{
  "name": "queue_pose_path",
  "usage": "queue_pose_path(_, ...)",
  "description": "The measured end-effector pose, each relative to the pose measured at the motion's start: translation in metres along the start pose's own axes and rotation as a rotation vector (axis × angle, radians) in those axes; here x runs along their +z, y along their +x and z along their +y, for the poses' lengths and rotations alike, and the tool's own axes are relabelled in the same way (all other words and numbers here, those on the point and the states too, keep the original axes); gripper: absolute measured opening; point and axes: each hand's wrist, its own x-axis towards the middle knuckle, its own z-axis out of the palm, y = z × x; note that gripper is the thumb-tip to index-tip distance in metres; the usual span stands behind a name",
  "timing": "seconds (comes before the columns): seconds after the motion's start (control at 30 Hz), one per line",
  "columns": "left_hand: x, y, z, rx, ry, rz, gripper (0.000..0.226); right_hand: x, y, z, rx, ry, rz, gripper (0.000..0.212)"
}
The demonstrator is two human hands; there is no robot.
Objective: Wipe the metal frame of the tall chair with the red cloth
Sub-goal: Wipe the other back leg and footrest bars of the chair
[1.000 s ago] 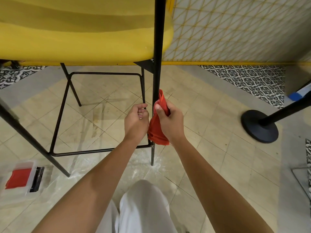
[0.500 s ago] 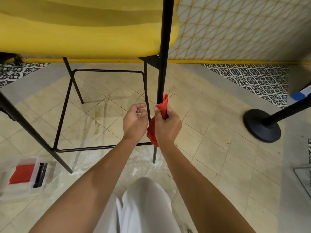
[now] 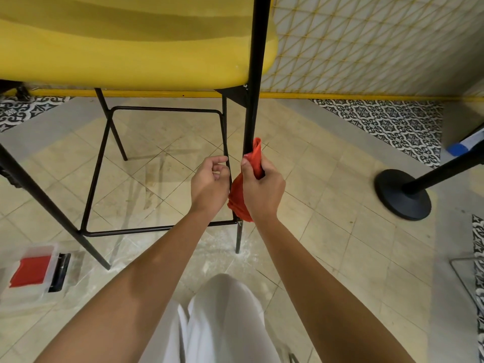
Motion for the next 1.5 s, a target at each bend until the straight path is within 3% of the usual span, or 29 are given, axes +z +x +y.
queue_pose_path(0.2,0.003,-0.005,-0.001,-0.012,-0.013,-0.007,0.026,-0.003,0.004,0.003,-0.02,0.042,-0.023,0.013)
queue_pose_path(0.4,0.006,-0.004,-0.005,-0.005,0.035,-0.017,0.026,-0.005,-0.001,0.038,0.231,-0.226,-0.233,0.014)
queue_pose_path(0.53,0.006,-0.004,-0.004,0.001,0.039,-0.032,0.026,-0.01,0.001,0.048,0.281,-0.295,-0.36,0.019)
queue_pose_path(0.67,0.007,-0.003,0.002,0.024,0.039,-0.035,0.025,-0.016,0.005,0.037,0.274,-0.171,-0.339,0.015)
queue_pose_path(0.8,0.011,-0.003,0.012,0.079,0.053,-0.017,0.023,-0.026,0.014,0.015,0.136,0.0,-0.311,0.011)
queue_pose_path(1.0,0.012,-0.003,0.014,0.099,0.06,0.004,0.024,-0.035,0.032,-0.009,0.103,0.202,-0.354,0.024)
queue_pose_path(1.27,0.015,-0.003,0.009,0.073,0.029,-0.002,0.024,-0.023,0.023,0.016,0.146,0.053,-0.381,0.013)
queue_pose_path(1.5,0.024,-0.001,-0.009,-0.057,0.011,-0.022,0.024,-0.015,0.007,0.055,0.279,-0.055,-0.427,0.024)
